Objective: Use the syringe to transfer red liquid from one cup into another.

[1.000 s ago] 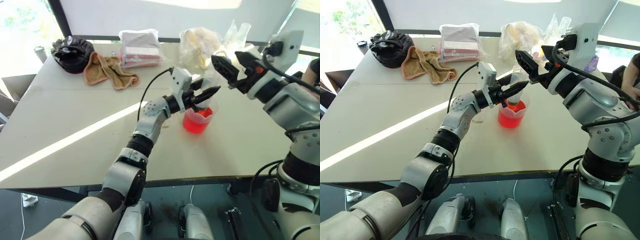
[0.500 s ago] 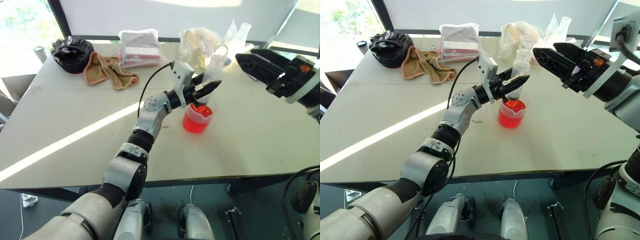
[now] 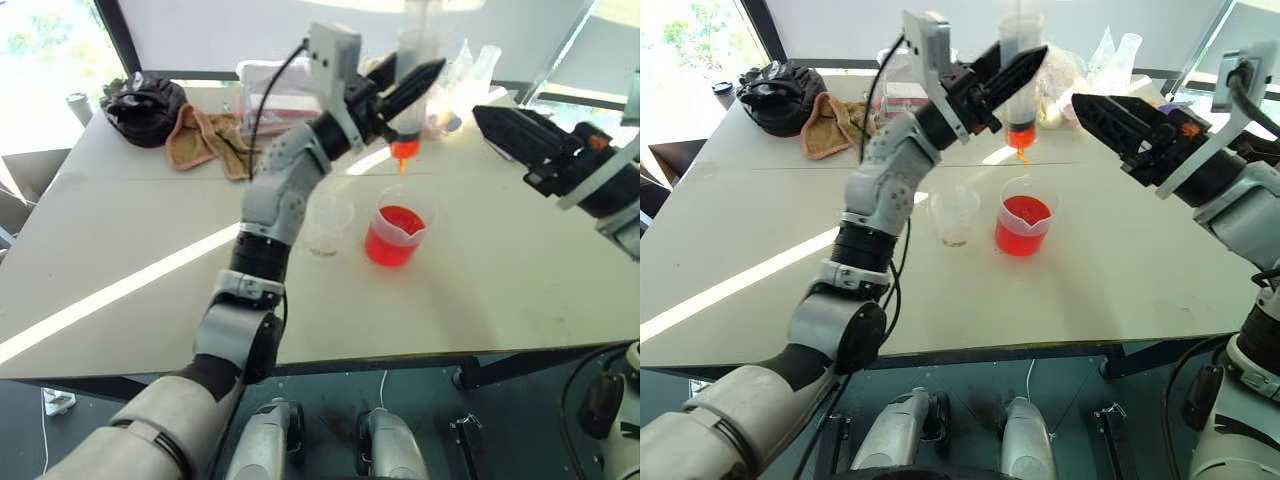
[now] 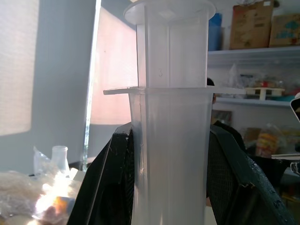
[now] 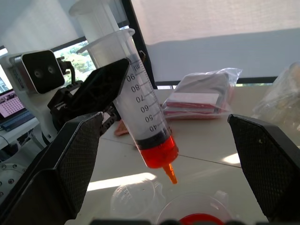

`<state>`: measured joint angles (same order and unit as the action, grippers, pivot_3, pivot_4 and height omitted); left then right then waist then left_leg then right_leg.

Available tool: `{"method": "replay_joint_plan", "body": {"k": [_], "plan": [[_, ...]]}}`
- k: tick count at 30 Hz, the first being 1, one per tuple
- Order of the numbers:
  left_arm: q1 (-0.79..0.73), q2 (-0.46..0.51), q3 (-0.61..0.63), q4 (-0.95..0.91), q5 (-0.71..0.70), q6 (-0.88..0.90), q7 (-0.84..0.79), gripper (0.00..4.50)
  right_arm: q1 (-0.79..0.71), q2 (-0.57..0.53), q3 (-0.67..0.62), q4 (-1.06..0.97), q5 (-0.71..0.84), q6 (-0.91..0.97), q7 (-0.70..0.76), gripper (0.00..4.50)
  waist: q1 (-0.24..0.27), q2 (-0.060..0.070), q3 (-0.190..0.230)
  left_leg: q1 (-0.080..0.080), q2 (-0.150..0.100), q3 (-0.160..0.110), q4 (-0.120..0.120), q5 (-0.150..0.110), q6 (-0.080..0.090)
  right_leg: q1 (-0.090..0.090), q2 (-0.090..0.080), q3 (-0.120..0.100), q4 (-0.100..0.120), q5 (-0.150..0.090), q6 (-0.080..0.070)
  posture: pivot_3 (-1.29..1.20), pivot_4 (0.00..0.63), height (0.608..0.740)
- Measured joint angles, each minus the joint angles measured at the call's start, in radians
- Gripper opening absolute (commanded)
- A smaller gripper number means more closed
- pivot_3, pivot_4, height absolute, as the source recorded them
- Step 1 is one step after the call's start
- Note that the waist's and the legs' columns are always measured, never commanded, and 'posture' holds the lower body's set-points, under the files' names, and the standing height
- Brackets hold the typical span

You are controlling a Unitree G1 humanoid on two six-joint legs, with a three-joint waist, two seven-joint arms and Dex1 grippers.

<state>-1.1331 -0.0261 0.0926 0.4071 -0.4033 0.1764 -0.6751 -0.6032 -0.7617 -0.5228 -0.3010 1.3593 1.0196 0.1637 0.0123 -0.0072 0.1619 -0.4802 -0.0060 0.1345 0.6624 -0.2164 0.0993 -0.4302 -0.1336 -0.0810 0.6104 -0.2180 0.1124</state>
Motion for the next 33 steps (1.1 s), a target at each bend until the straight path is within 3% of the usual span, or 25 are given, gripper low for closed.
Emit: {"method": "replay_joint_plan", "body": {"k": [6, 15, 25, 33], "plan": [[0.104, 0.093, 0.007, -0.114, -0.001, 0.055, 0.029, 1.45, -0.008, 0.021, 0.044, -0.001, 0.025, -0.025, -0.021, 4.43, 0.003, 0.0, 0.0, 0.0, 0.0, 0.0, 0.0, 0.003, -0.005, 0.001, 0.0, 0.0, 0.0, 0.0, 0.0, 0.0, 0.15, 0.74], [0.244, 0.1, -0.042, -0.208, 0.001, 0.122, 0.047, 1.45, -0.103, 0.073, 0.152, -0.013, 0.04, -0.051, -0.081, 4.43, 0.001, 0.0, 0.0, 0.0, 0.0, 0.0, 0.0, 0.003, -0.009, 0.0, -0.001, 0.0, 0.0, 0.0, 0.0, 0.0, 0.15, 0.74], [0.307, 0.133, -0.098, -0.203, 0.082, 0.029, 0.042, 1.45, -0.158, 0.121, 0.24, -0.039, 0.052, -0.07, -0.147, 4.43, 0.001, 0.0, 0.0, 0.0, 0.0, 0.0, 0.0, 0.003, -0.01, 0.0, -0.001, 0.0, 0.0, 0.0, 0.0, 0.0, 0.15, 0.74], [0.328, 0.131, -0.115, -0.18, 0.104, -0.012, 0.042, 1.45, -0.266, 0.087, 0.336, -0.01, 0.002, -0.028, -0.122, 4.43, -0.001, 0.0, 0.0, 0.0, 0.0, 0.0, -0.001, 0.002, -0.01, -0.001, -0.002, 0.0, 0.0, -0.002, -0.003, 0.0, 0.15, 0.74]]}}
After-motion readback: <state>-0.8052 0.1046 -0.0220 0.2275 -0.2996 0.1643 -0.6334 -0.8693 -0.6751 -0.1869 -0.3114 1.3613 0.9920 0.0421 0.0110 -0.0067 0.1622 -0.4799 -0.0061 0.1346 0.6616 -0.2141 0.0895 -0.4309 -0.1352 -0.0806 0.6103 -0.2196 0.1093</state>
